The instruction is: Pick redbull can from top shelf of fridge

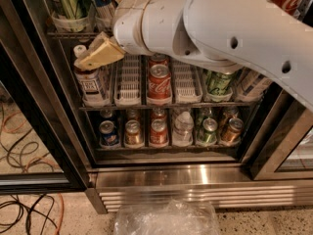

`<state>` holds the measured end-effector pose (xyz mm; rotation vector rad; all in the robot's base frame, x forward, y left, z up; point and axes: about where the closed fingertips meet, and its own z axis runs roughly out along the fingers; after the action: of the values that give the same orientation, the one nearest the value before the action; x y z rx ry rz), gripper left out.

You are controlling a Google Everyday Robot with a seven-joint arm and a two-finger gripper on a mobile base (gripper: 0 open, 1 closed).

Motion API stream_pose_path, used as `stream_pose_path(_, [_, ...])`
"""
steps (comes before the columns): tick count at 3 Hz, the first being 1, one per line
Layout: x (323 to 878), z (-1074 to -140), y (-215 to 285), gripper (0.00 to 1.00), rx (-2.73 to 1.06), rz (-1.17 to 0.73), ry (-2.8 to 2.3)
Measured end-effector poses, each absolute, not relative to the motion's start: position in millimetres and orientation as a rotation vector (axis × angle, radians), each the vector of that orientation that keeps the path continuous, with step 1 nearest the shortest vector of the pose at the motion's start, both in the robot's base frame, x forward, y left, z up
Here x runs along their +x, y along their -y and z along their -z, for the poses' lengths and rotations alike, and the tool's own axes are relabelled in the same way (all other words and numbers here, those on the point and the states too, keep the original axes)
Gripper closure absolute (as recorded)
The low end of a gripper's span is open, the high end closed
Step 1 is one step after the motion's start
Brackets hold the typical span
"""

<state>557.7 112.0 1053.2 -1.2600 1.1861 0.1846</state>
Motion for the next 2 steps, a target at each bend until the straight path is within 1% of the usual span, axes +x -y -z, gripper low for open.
stream_pose_path(1, [556,-1057,-113,0.00,-1.244,-0.175,-1.178])
stream_pose_path(2, [557,-1075,-106,0.00,-1.209,-0.105,-1.140])
